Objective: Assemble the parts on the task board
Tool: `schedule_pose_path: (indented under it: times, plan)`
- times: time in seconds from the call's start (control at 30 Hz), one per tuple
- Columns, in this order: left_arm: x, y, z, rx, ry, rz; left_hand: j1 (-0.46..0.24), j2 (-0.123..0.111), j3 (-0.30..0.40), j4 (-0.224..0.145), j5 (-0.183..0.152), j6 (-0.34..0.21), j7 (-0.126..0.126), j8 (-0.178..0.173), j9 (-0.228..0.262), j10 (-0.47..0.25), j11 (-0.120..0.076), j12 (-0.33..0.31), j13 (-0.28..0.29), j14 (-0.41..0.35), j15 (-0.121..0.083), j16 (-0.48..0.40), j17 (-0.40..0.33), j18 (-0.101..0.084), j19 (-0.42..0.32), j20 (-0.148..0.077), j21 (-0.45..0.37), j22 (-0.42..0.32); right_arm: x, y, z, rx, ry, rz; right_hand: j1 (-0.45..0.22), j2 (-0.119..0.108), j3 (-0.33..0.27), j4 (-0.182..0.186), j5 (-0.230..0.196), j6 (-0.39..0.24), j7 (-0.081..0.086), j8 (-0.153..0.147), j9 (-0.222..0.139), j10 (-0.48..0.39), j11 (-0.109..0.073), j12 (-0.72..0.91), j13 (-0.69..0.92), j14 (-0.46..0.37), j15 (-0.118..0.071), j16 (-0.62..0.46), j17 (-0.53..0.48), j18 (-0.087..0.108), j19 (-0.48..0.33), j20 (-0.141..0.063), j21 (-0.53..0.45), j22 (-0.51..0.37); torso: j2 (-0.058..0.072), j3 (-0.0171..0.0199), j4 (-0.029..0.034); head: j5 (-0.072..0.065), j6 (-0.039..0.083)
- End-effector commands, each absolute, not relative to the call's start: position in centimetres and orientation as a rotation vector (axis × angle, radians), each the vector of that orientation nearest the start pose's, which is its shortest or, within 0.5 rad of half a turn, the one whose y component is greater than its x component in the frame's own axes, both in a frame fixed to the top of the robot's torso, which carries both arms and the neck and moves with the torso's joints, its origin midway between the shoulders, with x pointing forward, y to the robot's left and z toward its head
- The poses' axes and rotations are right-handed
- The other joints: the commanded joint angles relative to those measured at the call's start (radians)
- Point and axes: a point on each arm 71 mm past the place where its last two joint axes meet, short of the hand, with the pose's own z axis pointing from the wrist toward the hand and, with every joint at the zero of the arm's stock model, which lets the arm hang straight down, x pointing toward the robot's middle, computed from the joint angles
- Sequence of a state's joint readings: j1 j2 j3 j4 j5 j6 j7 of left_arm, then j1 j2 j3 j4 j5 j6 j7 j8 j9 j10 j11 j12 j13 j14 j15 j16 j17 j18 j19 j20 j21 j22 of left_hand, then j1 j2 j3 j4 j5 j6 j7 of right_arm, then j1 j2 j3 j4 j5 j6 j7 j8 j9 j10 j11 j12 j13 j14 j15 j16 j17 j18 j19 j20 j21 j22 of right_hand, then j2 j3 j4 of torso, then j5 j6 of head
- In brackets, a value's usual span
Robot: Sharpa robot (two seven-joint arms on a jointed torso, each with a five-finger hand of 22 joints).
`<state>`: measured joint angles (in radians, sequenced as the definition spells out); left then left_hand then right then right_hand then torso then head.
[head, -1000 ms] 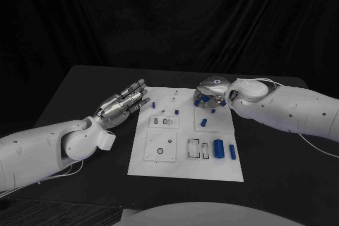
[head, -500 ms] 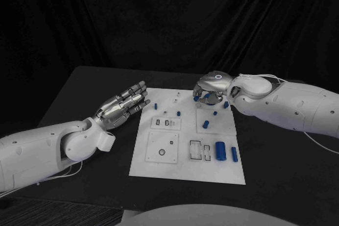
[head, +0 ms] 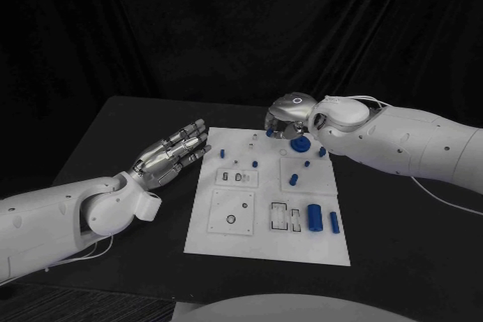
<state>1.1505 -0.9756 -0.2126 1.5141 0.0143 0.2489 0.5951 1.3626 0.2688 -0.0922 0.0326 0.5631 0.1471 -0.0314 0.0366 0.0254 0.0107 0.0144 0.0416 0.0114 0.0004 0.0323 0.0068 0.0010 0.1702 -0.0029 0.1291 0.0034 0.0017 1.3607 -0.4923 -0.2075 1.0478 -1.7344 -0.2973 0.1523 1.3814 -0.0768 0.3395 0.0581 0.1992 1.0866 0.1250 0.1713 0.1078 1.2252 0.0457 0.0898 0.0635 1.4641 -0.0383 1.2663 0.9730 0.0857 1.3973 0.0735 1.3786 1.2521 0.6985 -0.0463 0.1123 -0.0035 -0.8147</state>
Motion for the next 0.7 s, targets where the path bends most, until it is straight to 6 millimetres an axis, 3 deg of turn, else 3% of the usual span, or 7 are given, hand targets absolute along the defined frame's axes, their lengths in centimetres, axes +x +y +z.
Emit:
schedule_pose_path:
  times: [0.03, 0.33, 0.53, 0.7]
  plan:
    - [43.5, 25.5, -23.9, -1.086, 1.54, -1.987, -0.011, 0.002, 0.0, -0.005, 0.005, 0.004, 0.003, 0.005, 0.001, 0.002, 0.001, 0.006, 0.001, 0.0, 0.005, -0.007, -0.001, -0.004, 0.003, 0.004, -0.003, -0.002, 56.8, -14.1, -17.3, -0.716, 1.526, 0.44, -0.005, 0.0, 0.003, 0.002, -0.004, 0.025, -0.035, -0.002, 0.072, -0.002, 0.003, -0.005, -0.001, 0.009, 0.002, 0.004, 0.001, -0.011, 0.006, 0.0, 0.004, 0.001, 0.007, -0.0037, 0.0035, -0.003, 0.004]
    - [43.3, 25.2, -23.8, -1.085, 1.539, -1.998, -0.011, 0.002, 0.001, -0.008, 0.007, 0.003, 0.005, 0.005, 0.001, 0.002, 0.001, 0.006, 0.001, 0.0, 0.006, -0.007, -0.001, -0.004, 0.003, 0.004, -0.003, -0.002, 57.7, -13.6, -17.4, -0.705, 1.516, 0.415, -0.006, -0.004, 0.005, 0.003, -0.005, 0.017, -0.031, -0.008, 0.074, -0.005, 0.005, -0.013, -0.001, 0.007, 0.003, 0.004, 0.002, -0.011, 0.006, 0.001, 0.003, 0.002, 0.023, -0.0092, 0.0173, -0.024, 0.021]
    - [43.2, 25.2, -23.7, -1.085, 1.536, -1.998, -0.012, 0.002, 0.001, -0.01, 0.007, 0.004, 0.005, 0.005, 0.001, 0.002, 0.002, 0.007, 0.002, 0.0, 0.006, -0.007, -0.001, -0.004, 0.003, 0.005, -0.003, -0.002, 57.8, -13.2, -17.9, -0.708, 1.521, 0.417, -0.006, -0.004, 0.005, 0.003, -0.005, 0.015, -0.031, -0.009, 0.074, -0.006, 0.006, -0.014, -0.001, 0.007, 0.003, 0.004, 0.003, -0.011, 0.006, 0.001, 0.003, 0.003, 0.026, -0.01, 0.0212, -0.023, 0.021]
    - [43.2, 25.1, -23.7, -1.083, 1.534, -2.003, -0.012, 0.002, 0.001, -0.012, 0.008, 0.004, 0.005, 0.005, 0.001, 0.002, 0.003, 0.008, 0.002, 0.0, 0.007, -0.007, -0.001, -0.004, 0.003, 0.006, -0.003, -0.002, 57.8, -13.1, -18.2, -0.707, 1.52, 0.419, -0.006, -0.003, 0.006, 0.004, -0.005, 0.014, -0.031, -0.01, 0.075, -0.005, 0.006, -0.015, -0.001, 0.007, 0.004, 0.004, 0.003, -0.012, 0.006, 0.001, 0.003, 0.004, 0.027, -0.0105, 0.022, -0.026, 0.033]
